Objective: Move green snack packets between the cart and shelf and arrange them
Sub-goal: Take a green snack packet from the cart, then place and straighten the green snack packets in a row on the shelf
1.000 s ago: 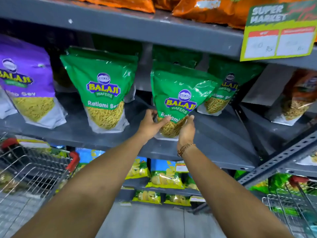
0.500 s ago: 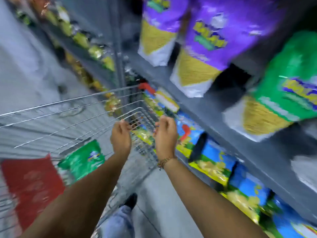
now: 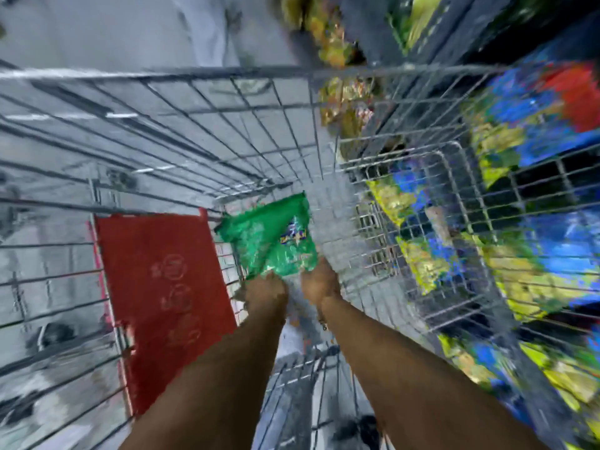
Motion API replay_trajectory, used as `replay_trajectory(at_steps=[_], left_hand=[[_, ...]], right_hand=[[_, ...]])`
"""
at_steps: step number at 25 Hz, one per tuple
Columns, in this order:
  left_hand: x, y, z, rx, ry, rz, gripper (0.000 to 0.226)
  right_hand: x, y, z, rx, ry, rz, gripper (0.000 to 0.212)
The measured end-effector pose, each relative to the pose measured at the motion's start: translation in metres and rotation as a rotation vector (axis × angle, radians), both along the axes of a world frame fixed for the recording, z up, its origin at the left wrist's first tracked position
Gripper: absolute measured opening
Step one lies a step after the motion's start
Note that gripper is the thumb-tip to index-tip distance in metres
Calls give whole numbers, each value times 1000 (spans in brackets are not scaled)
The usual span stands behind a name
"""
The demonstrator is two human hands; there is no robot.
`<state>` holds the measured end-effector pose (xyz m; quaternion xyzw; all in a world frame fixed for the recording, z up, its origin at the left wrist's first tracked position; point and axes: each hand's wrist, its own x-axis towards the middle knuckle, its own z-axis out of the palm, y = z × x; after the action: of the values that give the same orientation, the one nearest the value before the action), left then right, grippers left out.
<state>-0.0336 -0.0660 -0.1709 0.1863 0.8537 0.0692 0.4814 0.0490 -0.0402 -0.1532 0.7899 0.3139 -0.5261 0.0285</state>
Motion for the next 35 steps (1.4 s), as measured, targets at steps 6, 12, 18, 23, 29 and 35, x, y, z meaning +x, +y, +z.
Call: replay_trajectory(at_steps=[6, 12, 18, 23, 29, 35], left_hand=[[21, 1, 16, 95, -71, 33, 68], [82, -1, 187, 739, -91, -169, 43], [168, -92, 326, 1272, -367, -511, 42], [278, -231, 353, 1300, -599, -732, 63], [399, -358, 375, 1237, -842, -1150, 71], [520, -416, 407, 1149, -895, -1371, 45]], right_hand=[[39, 0, 63, 132, -144, -94, 32], [94, -44, 205, 675, -62, -446, 28], [178, -167, 319, 1210, -131, -604, 33], [266, -310, 340, 1508, -405, -885, 43], [366, -458, 354, 1659, -672, -1275, 46], [479, -529, 378, 1547, -839, -1386, 52]])
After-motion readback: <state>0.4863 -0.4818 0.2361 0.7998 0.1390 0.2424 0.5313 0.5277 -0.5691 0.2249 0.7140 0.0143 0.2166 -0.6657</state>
